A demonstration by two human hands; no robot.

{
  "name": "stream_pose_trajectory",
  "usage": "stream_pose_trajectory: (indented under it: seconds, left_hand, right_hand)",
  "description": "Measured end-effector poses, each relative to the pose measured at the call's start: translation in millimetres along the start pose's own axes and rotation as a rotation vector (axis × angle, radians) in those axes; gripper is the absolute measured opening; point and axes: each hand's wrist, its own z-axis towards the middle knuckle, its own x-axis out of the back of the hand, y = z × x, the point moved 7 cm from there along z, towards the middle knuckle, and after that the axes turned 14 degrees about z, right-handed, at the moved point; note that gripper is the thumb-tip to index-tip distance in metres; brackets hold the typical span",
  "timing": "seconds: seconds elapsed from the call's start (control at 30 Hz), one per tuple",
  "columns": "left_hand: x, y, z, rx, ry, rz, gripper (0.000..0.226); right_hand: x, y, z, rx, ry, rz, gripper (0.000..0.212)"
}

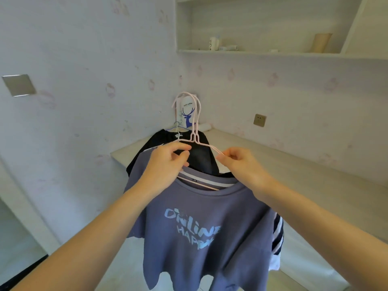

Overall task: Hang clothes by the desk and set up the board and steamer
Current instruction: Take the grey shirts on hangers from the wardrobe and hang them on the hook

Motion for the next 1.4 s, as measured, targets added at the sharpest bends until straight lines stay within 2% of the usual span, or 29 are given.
stream_pose_trajectory:
  seconds: [0.1, 0.17, 0.23, 0.3, 0.37, 0.43, 0.5, 0.67, 0.87, 0.97, 1.13, 1.27, 1.4]
  left_hand:
    - [23, -20, 24, -0.005, 0.239, 0.074, 0.015]
    - [31, -31, 41, -0.013, 0.31, 0.169, 0.018]
    - [21, -40, 62, -0.044, 0.217, 0.267, 0.029]
    - [1, -48, 83, -0.068, 0.029, 0.313, 0.039]
    - [-19, -57, 99, -0.052, -0.134, 0.274, 0.034]
    - [-36, -63, 114, -0.046, -0.192, 0.239, 0.019]
    - [-47, -68, 129, -0.038, -0.183, 0.226, 0.011]
    - [-64, -80, 163, 0.051, -0.098, 0.186, 0.012]
    - [-68, -86, 196, 0.125, 0.033, 0.165, 0.01]
    - [-66, -99, 210, 0.168, 0.043, 0.158, 0.011]
    - [-54, -128, 236, 0.219, 0.108, 0.148, 0.011]
    - [-47, -147, 264, 0.22, 0.123, 0.162, 0.012]
    - [-41, -168, 304, 0.175, 0.062, 0.277, 0.014]
  right_hand:
    - [6, 5, 25, 0.031, 0.019, -0.015, 0.024]
    - [11, 10, 42, 0.052, 0.018, -0.019, 0.024]
    - [16, 15, 61, 0.069, -0.002, -0.032, 0.023]
    - [22, 21, 82, 0.083, -0.026, -0.035, 0.023]
    - [31, 26, 103, 0.092, -0.049, -0.032, 0.025]
    - [39, 31, 127, 0.107, -0.081, -0.023, 0.028]
    - [47, 37, 150, 0.117, -0.114, -0.004, 0.03]
    - [59, 53, 206, 0.141, -0.194, -0.007, 0.027]
    - [66, 68, 257, 0.316, -0.208, -0.126, 0.006]
    - [70, 82, 280, 0.401, -0.216, -0.212, 0.015]
    - [66, 105, 318, 0.357, -0.261, -0.194, 0.02]
    - [45, 106, 351, 0.402, -0.27, -0.236, 0.021]
    - [25, 108, 393, 0.418, -0.225, -0.265, 0.023]
